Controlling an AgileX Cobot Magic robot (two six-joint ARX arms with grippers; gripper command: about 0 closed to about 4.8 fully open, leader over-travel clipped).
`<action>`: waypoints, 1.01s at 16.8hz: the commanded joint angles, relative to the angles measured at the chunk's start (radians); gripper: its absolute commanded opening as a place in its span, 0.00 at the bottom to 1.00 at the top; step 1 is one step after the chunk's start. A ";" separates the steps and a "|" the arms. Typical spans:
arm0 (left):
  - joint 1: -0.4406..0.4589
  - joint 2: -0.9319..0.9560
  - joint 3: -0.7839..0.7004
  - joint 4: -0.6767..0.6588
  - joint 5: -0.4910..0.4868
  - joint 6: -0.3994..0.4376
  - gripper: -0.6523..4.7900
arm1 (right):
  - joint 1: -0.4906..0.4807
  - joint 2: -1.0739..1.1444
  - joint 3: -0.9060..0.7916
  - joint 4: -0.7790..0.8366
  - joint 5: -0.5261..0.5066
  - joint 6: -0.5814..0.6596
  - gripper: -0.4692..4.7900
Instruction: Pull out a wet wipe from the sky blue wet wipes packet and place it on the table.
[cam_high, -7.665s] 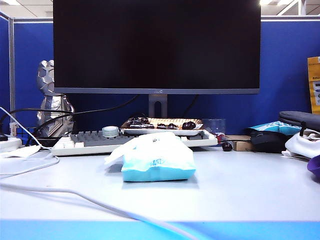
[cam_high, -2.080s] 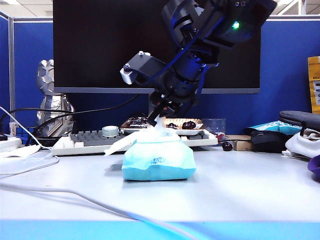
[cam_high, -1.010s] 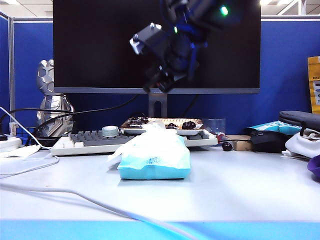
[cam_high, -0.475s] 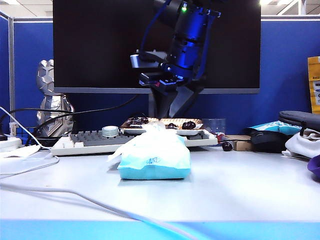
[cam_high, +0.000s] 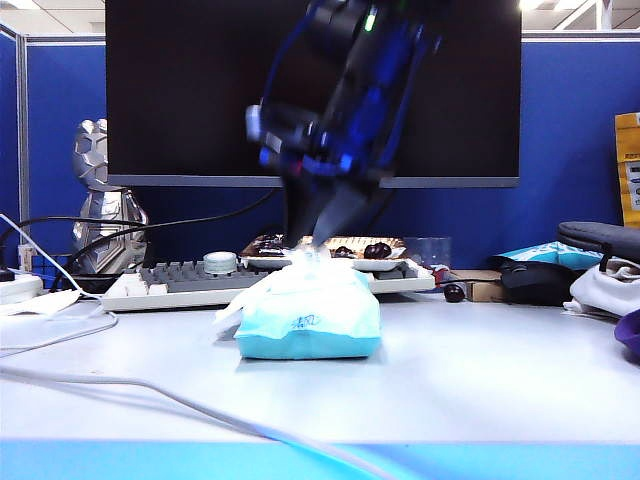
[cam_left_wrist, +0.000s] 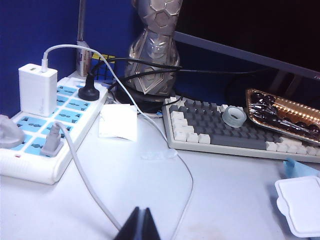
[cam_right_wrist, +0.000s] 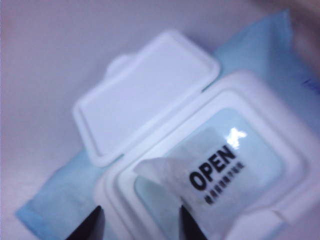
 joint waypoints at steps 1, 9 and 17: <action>0.001 -0.003 0.003 0.013 -0.003 -0.002 0.12 | 0.002 0.060 0.002 0.045 0.020 0.020 0.47; 0.001 -0.003 0.003 0.012 -0.003 -0.002 0.12 | 0.002 0.062 0.003 0.126 0.135 0.019 0.44; 0.001 -0.003 0.003 0.012 -0.003 -0.002 0.12 | 0.002 0.042 0.004 0.180 0.189 0.016 0.08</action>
